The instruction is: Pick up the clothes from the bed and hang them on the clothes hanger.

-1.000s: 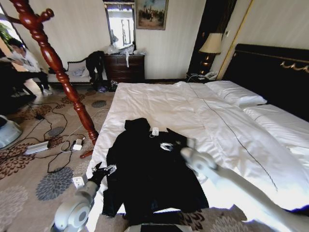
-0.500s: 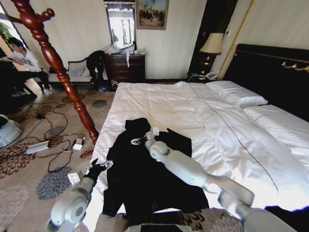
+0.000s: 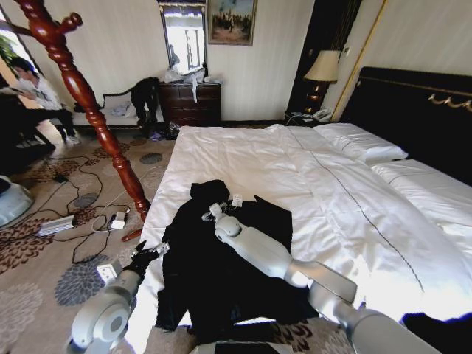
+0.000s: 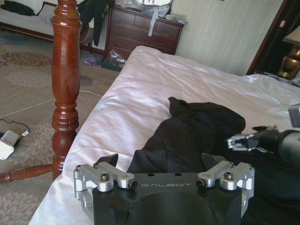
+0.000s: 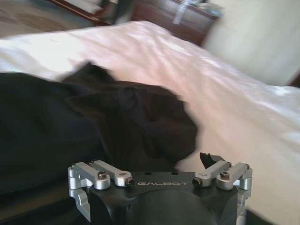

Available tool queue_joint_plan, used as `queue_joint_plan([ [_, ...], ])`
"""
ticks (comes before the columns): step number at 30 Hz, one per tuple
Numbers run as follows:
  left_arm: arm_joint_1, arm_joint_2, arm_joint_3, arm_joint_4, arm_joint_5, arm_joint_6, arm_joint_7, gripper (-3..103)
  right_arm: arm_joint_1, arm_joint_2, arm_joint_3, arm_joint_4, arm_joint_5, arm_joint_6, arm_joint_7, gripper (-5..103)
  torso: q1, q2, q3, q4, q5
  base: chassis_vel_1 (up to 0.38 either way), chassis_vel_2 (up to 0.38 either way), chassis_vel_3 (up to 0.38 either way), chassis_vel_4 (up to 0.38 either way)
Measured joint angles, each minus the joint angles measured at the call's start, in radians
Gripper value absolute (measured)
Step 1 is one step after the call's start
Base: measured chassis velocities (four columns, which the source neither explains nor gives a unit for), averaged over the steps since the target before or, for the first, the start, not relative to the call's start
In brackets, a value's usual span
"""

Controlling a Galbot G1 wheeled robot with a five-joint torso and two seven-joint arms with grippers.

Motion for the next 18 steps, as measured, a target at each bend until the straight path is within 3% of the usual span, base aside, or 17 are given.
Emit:
queue_joint_plan([
  [11,0.002,-0.002,0.019,0.003,0.004,0.004,0.000,100,0.012,-0.030,0.065,-0.110,-0.130,0.072,-0.034,100,0.000,0.000,0.000,0.0000,0.0003,0.000,0.000,0.000,0.000],
  [18,0.006,-0.008,0.021,0.002,0.007,0.004,0.000,100,-0.003,-0.099,0.050,0.081,-0.054,0.086,-0.042,100,0.000,0.000,0.000,0.0001,0.0002,0.000,0.000,0.000,0.000],
])
